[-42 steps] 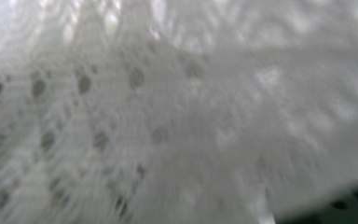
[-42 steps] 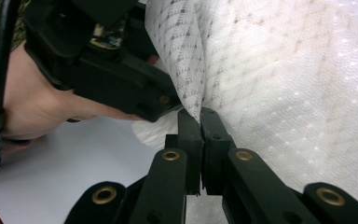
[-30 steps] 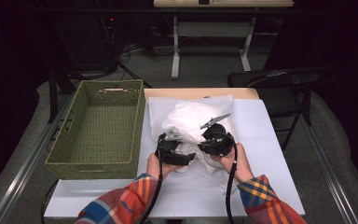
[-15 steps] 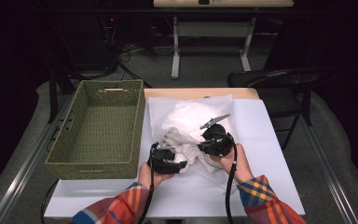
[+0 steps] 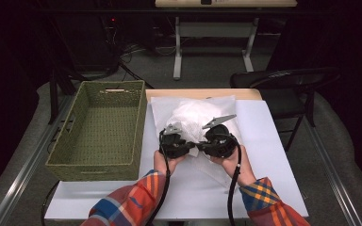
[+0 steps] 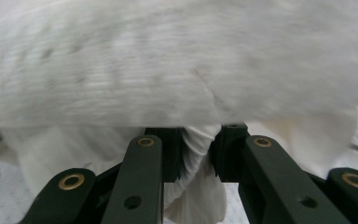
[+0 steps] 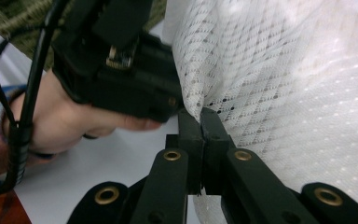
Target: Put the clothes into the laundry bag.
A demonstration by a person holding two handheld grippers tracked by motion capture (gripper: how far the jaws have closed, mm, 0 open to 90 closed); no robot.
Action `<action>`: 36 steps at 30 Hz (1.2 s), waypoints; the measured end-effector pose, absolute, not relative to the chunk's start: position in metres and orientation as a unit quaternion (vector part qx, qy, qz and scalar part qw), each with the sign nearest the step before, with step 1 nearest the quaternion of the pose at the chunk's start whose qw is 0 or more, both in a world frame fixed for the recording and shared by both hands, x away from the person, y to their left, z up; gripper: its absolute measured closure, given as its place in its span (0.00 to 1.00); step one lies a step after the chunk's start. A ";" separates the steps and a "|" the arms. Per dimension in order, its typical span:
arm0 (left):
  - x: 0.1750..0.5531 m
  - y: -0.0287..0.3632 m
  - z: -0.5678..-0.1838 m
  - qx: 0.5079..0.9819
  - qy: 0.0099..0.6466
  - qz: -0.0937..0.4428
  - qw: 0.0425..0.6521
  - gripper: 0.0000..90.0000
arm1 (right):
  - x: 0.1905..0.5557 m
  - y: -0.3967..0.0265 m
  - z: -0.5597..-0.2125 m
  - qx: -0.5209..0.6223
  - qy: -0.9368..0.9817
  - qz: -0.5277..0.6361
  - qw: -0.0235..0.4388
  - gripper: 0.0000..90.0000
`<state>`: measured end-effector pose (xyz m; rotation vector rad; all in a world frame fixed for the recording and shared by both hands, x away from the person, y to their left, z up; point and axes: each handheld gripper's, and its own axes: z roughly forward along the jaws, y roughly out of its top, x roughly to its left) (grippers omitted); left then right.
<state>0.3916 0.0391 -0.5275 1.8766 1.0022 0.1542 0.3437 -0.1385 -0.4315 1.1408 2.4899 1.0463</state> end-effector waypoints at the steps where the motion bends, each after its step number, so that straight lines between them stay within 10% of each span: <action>1: 0.395 0.038 -0.532 0.772 0.416 0.073 0.476 0.84 | 0.347 -0.140 -0.435 0.393 0.844 0.352 0.101 1.00; 19: 0.372 0.058 -0.542 0.810 0.403 0.064 0.420 0.37 | 0.357 -0.143 -0.456 0.411 0.853 0.305 0.101 0.98; 29: 0.384 0.056 -0.551 0.795 0.415 0.029 0.442 0.83 | 0.356 -0.140 -0.456 0.404 0.855 0.310 0.099 0.99; 36: 0.389 0.040 -0.525 0.764 0.405 0.011 0.501 0.88 | 0.346 -0.136 -0.437 0.389 0.839 0.365 0.110 1.00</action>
